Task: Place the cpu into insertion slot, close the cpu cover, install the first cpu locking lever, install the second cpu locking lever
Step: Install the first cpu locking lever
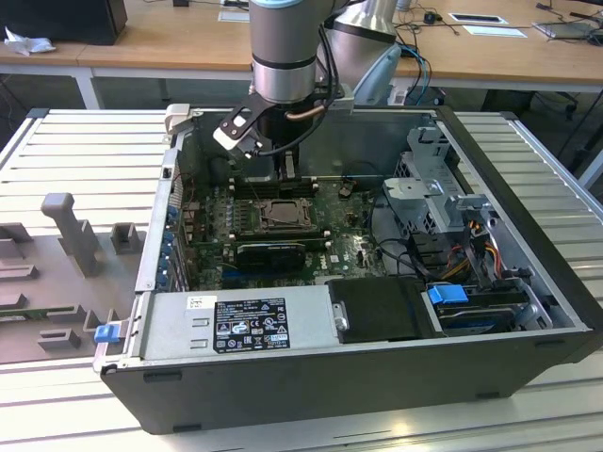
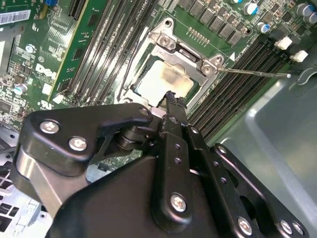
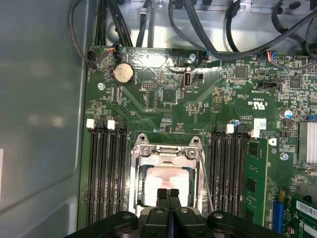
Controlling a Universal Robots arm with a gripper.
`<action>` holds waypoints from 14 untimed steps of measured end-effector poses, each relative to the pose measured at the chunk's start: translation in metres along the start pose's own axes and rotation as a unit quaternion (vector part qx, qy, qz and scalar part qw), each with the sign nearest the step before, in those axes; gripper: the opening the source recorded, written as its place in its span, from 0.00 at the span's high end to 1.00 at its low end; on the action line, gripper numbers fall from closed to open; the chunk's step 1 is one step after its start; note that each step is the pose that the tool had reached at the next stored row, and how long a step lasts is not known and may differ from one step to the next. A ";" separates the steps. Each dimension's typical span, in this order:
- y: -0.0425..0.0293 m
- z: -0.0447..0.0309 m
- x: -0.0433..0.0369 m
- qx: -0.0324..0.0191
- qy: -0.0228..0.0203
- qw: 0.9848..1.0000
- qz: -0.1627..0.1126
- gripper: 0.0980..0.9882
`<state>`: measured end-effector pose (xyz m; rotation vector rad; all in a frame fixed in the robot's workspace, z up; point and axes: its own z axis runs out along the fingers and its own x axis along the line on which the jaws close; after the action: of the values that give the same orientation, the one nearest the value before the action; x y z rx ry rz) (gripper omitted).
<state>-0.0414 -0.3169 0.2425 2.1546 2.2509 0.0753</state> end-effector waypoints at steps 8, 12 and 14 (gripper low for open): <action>0.0003 -0.0047 0.0001 0.000 0.000 1.000 0.000 0.99; 0.0003 -0.0058 0.0001 0.000 0.000 1.000 0.000 0.99; 0.0003 -0.0062 0.0001 0.000 0.000 1.000 0.000 0.99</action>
<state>-0.0414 -0.3169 0.2487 2.1546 2.2509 0.0756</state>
